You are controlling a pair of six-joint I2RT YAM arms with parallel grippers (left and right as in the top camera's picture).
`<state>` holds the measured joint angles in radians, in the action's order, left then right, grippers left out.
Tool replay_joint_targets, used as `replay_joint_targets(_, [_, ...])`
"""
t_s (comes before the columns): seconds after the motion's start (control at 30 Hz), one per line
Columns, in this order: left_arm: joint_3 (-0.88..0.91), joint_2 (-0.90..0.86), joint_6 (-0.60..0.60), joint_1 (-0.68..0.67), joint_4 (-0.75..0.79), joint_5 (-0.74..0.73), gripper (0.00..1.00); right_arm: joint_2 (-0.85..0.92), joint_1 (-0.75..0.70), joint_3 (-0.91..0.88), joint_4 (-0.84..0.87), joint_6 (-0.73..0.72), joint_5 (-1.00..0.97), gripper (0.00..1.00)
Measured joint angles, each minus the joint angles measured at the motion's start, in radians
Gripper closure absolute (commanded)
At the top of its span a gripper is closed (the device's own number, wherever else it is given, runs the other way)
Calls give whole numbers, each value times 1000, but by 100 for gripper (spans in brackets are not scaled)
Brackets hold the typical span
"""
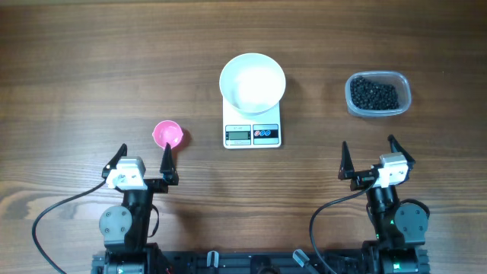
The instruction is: Scoop item into bowl and weigh 150g on scale
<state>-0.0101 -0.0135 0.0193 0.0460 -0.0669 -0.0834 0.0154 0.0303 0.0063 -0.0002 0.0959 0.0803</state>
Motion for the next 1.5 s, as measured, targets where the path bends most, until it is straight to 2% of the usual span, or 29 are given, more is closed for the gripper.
replay_joint_targets(1.5, [0,0,0,0,0,0,0,0,0,0,0,0,0,0])
